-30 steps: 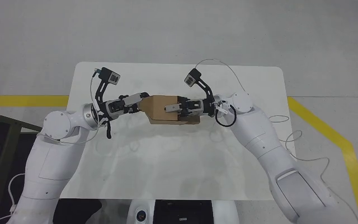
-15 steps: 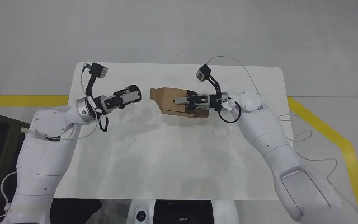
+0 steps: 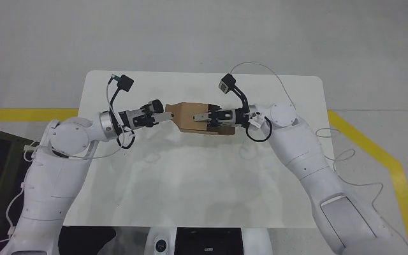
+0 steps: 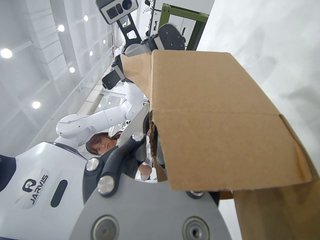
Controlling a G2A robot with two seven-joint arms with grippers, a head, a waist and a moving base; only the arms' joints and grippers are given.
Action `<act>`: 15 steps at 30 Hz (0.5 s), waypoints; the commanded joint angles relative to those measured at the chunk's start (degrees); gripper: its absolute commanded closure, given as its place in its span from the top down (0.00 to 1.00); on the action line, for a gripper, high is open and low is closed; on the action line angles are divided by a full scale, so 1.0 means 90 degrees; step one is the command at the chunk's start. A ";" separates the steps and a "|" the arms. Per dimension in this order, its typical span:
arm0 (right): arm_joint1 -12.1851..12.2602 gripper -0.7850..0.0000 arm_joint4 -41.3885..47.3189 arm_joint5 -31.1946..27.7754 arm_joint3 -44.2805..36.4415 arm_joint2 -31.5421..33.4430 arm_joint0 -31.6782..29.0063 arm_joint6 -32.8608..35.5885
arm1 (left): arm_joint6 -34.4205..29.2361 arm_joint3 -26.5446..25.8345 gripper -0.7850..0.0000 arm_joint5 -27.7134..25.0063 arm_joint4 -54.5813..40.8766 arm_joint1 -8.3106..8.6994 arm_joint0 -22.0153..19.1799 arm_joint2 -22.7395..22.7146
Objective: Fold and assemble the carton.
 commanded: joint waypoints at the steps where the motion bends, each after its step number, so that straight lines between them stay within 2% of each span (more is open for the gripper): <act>1: 0.0013 0.00 -0.0023 -0.0009 -0.0070 0.0021 -0.0022 0.0038 | 0.0040 0.0031 1.00 0.0088 0.0049 -0.0002 -0.0024 0.0043; 7: 0.0046 0.00 -0.0084 0.0012 -0.0217 0.0069 -0.0083 0.0097 | 0.0143 0.0144 1.00 0.0393 -0.0064 -0.0003 -0.0092 0.0069; 15: 0.0091 0.00 -0.0122 -0.0009 -0.0329 0.0189 -0.0127 0.0048 | 0.0067 0.0273 1.00 0.0502 -0.0090 0.0032 -0.0090 -0.0018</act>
